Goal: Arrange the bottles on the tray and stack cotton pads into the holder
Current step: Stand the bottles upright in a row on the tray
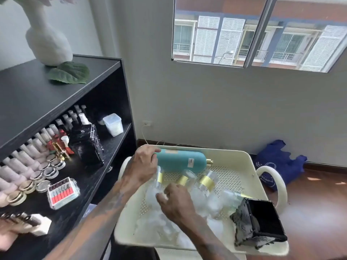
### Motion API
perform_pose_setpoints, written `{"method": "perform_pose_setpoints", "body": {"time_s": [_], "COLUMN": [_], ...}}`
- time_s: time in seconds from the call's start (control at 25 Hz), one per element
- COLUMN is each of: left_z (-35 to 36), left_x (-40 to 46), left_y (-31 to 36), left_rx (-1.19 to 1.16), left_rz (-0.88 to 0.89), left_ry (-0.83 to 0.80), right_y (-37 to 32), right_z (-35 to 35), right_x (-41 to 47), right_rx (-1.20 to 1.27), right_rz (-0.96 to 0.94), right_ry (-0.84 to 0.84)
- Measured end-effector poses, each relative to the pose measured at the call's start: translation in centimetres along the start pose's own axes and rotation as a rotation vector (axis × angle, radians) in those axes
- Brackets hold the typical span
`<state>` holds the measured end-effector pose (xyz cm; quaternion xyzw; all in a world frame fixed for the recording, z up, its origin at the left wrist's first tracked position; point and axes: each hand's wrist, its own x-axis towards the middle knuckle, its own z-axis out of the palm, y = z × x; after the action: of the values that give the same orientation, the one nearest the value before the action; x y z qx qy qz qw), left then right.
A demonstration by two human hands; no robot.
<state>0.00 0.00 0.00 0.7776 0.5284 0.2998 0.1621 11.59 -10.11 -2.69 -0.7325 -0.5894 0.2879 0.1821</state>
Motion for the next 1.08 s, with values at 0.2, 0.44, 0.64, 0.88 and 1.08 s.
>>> {"method": "perform_pose_setpoints", "body": {"time_s": [0.2, 0.44, 0.64, 0.88, 1.08], "left_z": [0.1, 3.1, 4.0, 4.8, 6.2], "left_x": [8.3, 10.5, 11.1, 10.5, 9.6], "left_y": [0.8, -0.1, -1.3, 0.0, 2.7], "left_rx": [0.217, 0.381, 0.409, 0.527, 0.612], "left_rz": [0.066, 0.04, 0.017, 0.18, 0.134], "left_ry": [-0.389, -0.673, -0.705, -0.764, -0.816], "right_y": [-1.8, 0.3, -1.7, -1.0, 0.2], "right_z": [4.8, 4.7, 4.3, 2.5, -0.2], "right_x": [-0.2, -0.4, 0.2, -1.1, -2.1], "right_rx": [-0.186, -0.131, -0.111, -0.059, -0.121], "right_rz": [0.154, 0.152, 0.216, 0.231, 0.249], "right_ry": [-0.067, -0.031, -0.074, 0.007, 0.101]}}
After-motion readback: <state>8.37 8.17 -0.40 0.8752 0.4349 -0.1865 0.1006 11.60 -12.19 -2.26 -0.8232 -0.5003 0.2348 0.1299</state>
